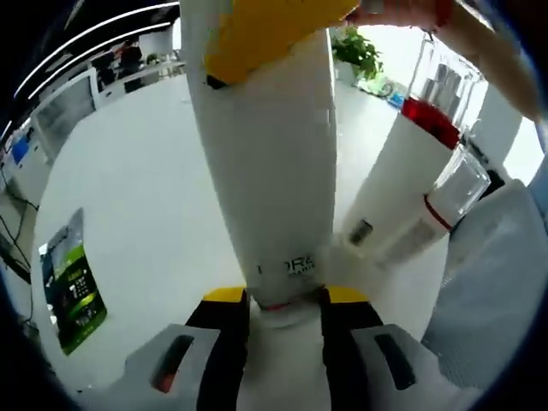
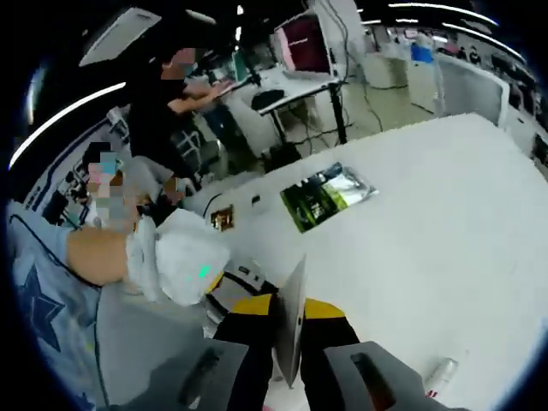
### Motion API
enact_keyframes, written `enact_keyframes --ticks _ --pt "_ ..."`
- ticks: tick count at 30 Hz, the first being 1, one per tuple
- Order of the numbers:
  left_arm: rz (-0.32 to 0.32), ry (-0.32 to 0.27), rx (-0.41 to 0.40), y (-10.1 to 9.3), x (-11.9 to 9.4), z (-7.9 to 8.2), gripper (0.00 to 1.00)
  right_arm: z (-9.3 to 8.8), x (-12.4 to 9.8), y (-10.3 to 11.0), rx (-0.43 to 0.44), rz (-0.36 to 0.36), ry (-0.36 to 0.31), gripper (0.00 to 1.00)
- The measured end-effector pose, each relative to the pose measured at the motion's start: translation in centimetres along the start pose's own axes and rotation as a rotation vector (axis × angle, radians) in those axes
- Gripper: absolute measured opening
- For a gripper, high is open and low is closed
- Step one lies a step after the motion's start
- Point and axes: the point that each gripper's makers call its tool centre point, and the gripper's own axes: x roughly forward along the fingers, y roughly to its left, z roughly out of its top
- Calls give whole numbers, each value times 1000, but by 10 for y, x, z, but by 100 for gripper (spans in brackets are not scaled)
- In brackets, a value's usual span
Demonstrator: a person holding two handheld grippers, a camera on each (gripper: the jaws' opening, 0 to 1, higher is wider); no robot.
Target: Arrange the skincare products in the storage area until every visible bottle or jar stands upright without overlapping.
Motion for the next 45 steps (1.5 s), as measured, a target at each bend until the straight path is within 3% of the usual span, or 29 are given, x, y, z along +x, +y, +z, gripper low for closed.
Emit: enact_keyframes --ticks 5,9,12,15,17,21,29,45 --pt "-11 -27 11 1 -17 7 41 4 6 18 -158 -37 89 2" --pt "-62 -125 -8 -6 -37 23 39 3 8 31 -246 -55 101 2" --pt "-98 -139 14 -12 -43 25 37 -3 6 39 -269 -59 119 2" --pt "-87 -100 83 -9 -40 18 32 -6 4 40 -276 -66 128 2" --pt "-69 -76 83 -6 -38 14 30 -6 4 40 -280 -72 126 2" --pt "-81 -80 96 -10 -40 14 28 -9 6 49 -287 -60 134 3" --pt "-76 -75 159 -16 -35 15 28 -17 5 47 -349 -98 173 4" --pt "-96 -69 244 -34 -18 20 29 -33 -7 47 -317 -86 190 4"
